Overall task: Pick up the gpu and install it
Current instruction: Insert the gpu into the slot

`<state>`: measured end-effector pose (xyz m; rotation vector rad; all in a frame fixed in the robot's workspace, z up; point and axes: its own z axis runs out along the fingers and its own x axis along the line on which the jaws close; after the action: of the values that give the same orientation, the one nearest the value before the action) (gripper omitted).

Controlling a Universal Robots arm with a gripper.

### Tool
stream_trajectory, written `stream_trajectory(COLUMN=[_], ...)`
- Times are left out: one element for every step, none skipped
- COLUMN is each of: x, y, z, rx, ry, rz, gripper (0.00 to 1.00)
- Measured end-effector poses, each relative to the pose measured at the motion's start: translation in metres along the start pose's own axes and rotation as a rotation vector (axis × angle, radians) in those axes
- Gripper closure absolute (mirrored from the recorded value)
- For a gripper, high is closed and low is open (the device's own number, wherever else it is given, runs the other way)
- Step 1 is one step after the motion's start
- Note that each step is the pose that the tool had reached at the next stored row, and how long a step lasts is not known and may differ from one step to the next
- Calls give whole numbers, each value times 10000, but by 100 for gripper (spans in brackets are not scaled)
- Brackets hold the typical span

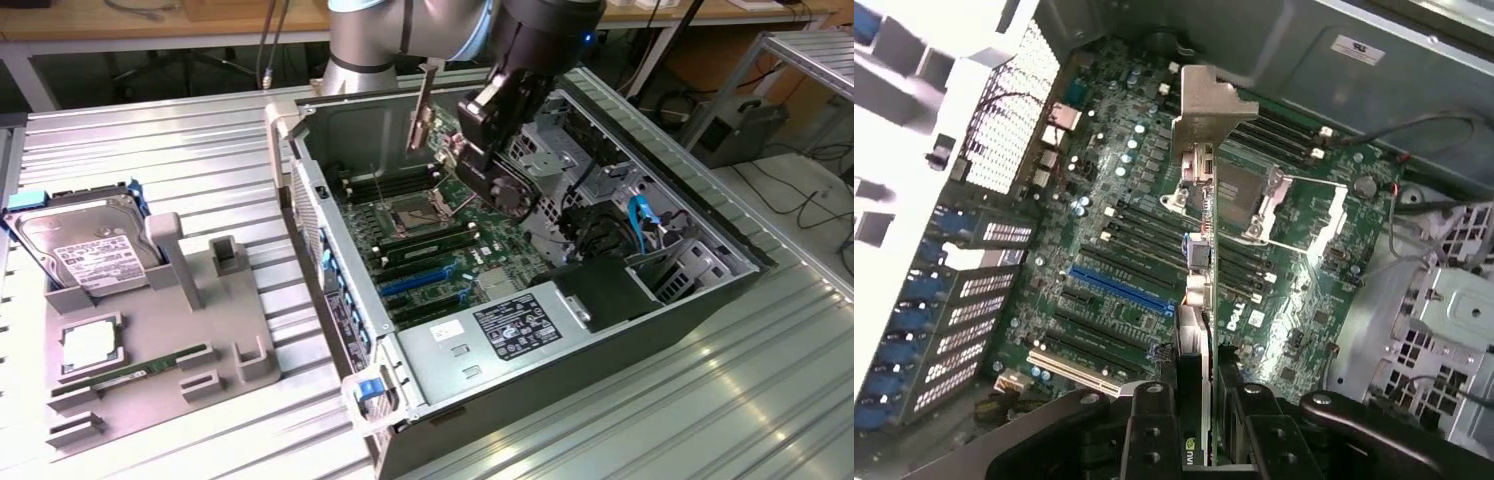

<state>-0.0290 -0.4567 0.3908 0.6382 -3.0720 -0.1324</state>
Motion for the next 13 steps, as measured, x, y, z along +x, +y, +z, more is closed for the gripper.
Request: stream_trajectory(x=[0,0,0,0,0,0,0,1,0,0,1,0,0], y=[0,0,-1,-1,-1,-1,-1,-2,-2,-2,-2,-2,-2], z=[1,3,5,7,9,11,13,15,17,19,21,24,26], rx=[-3,-6,-9,-14,-18,-21,-25,-29,-32,-36,-40,-46,-49], ry=[14,30,50,72,90,106,131,152,168,189,209,240,255], rz=[-167,-363,-609,-869,-1084,-1281,-1580,-1830,-2019,-2269,-2514,-2894,-3073], gripper=[74,74,74,74,74,74,74,74,74,74,74,74,74])
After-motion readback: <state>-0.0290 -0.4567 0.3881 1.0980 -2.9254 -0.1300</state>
